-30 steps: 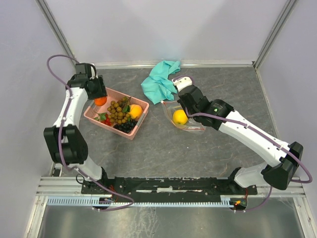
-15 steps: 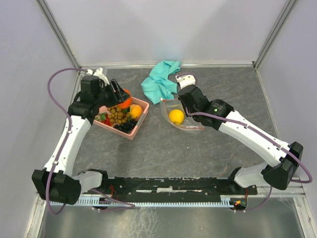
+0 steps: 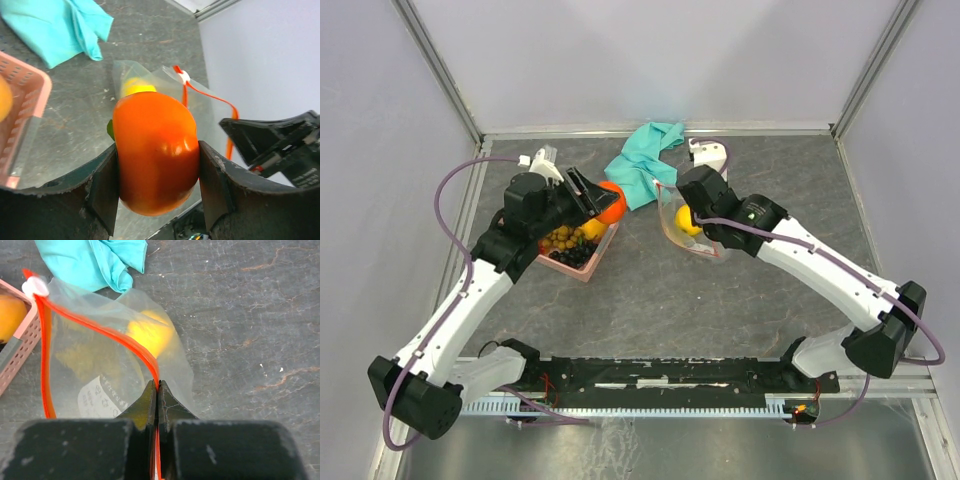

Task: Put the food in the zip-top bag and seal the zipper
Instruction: Place the fake fruit in the zipper food storage bag.

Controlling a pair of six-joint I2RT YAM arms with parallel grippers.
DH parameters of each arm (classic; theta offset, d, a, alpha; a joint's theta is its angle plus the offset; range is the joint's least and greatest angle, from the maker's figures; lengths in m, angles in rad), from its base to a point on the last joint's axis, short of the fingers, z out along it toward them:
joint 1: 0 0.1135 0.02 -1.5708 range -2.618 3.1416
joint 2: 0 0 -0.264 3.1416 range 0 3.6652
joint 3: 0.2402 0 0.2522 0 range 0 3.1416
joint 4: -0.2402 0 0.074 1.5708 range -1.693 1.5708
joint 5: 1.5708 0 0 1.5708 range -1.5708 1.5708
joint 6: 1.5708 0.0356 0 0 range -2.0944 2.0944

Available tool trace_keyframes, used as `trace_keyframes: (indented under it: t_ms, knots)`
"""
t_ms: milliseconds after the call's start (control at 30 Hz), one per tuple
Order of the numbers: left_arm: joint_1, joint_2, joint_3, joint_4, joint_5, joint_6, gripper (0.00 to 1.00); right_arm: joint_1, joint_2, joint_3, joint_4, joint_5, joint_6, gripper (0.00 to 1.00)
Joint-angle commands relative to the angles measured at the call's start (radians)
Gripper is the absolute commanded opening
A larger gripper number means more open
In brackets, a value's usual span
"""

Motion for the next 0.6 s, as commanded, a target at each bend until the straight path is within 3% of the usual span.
trace_keyframes:
  t_ms: [0,567]
  knots:
    - [-0.035,-0.021,-0.007,0.14,-0.009,-0.15,0.43,-0.003,0.017,0.042,0.051,0.031,0.093,0.02]
    - [-0.206,0.105,-0.062,0.352,-0.034,-0.396,0.4,-0.003,0.069,0.0,0.17,-0.029,0.205,0.02]
